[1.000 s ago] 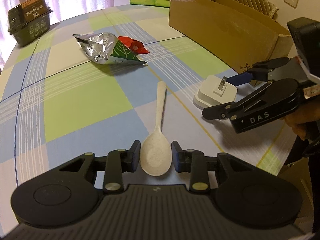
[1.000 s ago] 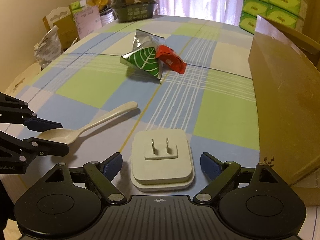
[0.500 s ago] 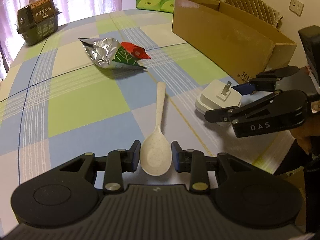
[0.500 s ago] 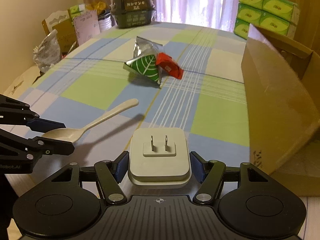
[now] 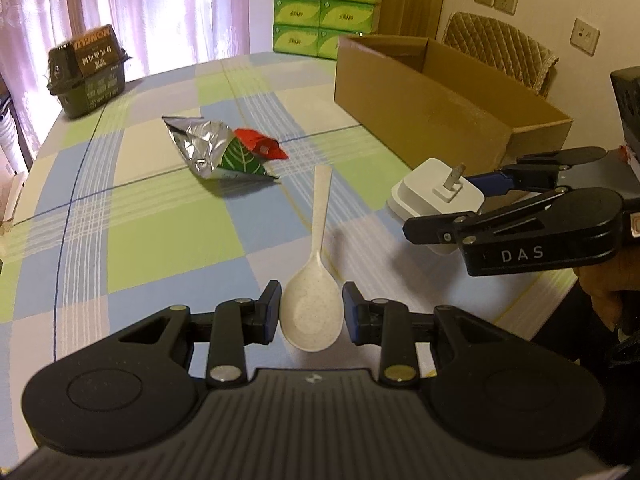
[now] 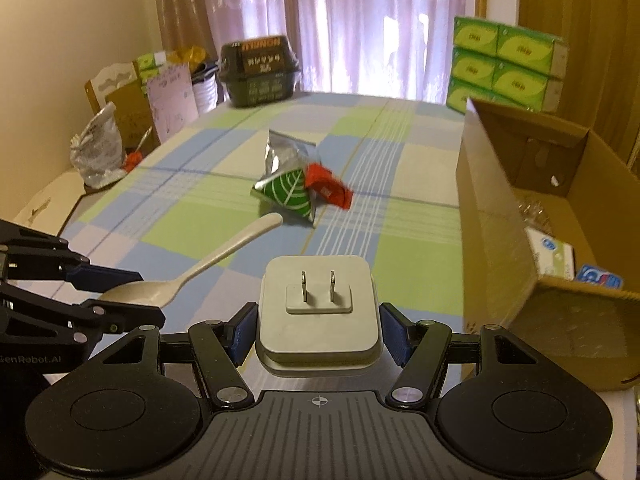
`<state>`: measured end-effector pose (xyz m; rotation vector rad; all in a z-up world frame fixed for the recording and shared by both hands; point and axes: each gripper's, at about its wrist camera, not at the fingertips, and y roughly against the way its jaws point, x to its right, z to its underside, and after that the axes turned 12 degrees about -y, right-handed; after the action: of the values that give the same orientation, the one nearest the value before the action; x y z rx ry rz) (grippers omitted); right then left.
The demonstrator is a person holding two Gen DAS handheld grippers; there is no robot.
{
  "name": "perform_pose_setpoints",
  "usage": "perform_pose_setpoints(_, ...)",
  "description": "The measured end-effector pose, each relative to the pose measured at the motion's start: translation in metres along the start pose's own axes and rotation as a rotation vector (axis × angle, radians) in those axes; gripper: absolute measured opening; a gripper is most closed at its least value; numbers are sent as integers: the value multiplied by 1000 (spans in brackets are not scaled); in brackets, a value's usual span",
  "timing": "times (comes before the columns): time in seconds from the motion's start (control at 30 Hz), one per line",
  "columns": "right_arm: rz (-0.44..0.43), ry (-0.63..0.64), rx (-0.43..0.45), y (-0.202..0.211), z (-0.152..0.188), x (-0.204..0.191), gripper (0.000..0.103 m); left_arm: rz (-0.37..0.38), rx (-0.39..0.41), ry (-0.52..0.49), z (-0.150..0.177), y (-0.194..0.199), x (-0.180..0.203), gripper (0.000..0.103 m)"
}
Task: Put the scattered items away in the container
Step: 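Carry the spoon and plug with both tools over the cardboard box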
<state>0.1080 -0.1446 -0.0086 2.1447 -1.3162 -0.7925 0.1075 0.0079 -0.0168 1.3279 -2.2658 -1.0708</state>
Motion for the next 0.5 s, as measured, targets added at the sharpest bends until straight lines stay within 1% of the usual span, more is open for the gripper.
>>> perform_pose_setpoints(0.33, 10, -9, 67, 30, -8, 3, 67, -17, 50, -10, -19, 20, 11, 27)
perform_pose_setpoints(0.5, 13, -14, 86, 38, -8, 3, 67, -22, 70, -16, -27, 27, 15, 27)
